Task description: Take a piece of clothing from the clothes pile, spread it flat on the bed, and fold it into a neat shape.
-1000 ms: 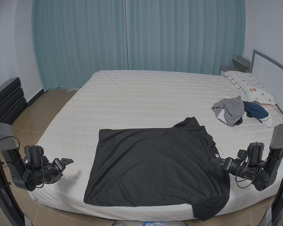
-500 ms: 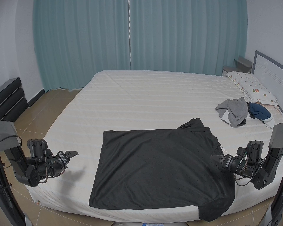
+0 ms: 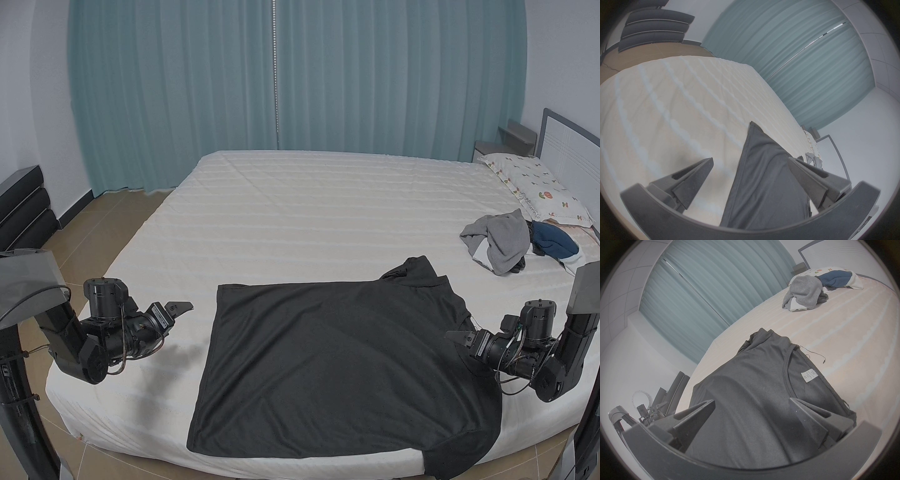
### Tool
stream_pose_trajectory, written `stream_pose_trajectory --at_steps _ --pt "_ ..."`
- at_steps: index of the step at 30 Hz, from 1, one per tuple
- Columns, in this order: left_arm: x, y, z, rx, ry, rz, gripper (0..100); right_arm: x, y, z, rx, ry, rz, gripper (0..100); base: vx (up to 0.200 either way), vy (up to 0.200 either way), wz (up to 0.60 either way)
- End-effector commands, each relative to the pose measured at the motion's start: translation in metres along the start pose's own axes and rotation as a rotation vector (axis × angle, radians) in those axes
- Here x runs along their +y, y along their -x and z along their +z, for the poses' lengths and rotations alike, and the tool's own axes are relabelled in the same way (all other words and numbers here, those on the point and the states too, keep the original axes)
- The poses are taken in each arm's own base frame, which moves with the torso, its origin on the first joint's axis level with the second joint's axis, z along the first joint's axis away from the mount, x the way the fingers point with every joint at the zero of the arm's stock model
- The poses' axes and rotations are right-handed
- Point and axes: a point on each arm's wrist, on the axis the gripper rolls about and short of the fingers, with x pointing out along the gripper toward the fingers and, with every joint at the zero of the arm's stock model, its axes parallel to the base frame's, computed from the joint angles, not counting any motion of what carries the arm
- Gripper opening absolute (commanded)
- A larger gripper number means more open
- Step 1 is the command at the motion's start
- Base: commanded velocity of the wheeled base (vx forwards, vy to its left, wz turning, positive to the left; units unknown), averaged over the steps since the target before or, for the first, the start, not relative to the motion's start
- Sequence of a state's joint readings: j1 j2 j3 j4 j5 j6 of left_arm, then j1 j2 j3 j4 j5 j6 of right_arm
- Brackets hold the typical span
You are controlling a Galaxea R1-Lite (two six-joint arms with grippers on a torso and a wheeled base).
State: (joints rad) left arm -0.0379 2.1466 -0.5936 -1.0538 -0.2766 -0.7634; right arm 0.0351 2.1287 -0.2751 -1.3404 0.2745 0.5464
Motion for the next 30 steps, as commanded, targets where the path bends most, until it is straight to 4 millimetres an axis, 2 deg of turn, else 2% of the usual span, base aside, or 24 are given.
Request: stream_pose_trajectory --at_steps 1,3,11,20,21,23,25,30 --pt "0.002 -0.014 -0.002 0.012 -0.003 -0.001 100 0.000 -0.001 -0.001 0.005 -0.001 0.001 100 0.000 0.000 0.00" --pt "0.001 -0.035 0.007 -0.008 -0.011 -0.021 100 0.000 -0.001 -0.001 0.007 -0.001 0.003 100 0.000 0.000 0.00" --pt "-0.006 -0.076 0.029 -0.001 -0.004 -0.018 100 0.000 -0.002 -0.001 0.005 -0.002 0.006 100 0.000 0.000 0.00" --pt "-0.024 -0.144 0.025 0.017 -0.039 -0.042 100 -0.001 -0.018 0.008 -0.024 -0.045 0.023 100 0.000 0.000 0.00" --pt "-0.024 -0.144 0.025 0.016 -0.039 -0.041 100 -0.001 -0.018 0.008 -0.024 -0.045 0.023 100 0.000 0.000 0.00" --pt "-0.027 -0.169 0.026 -0.003 -0.047 -0.029 100 -0.003 -0.019 0.009 -0.025 -0.054 0.018 100 0.000 0.000 0.00" --pt "-0.027 -0.183 0.023 -0.013 -0.045 -0.010 100 -0.002 -0.019 0.009 -0.028 -0.054 0.019 100 0.000 0.000 0.00" --pt "-0.025 -0.193 0.020 -0.018 -0.043 0.030 100 0.002 -0.021 0.016 -0.053 -0.044 0.037 100 0.000 0.000 0.00"
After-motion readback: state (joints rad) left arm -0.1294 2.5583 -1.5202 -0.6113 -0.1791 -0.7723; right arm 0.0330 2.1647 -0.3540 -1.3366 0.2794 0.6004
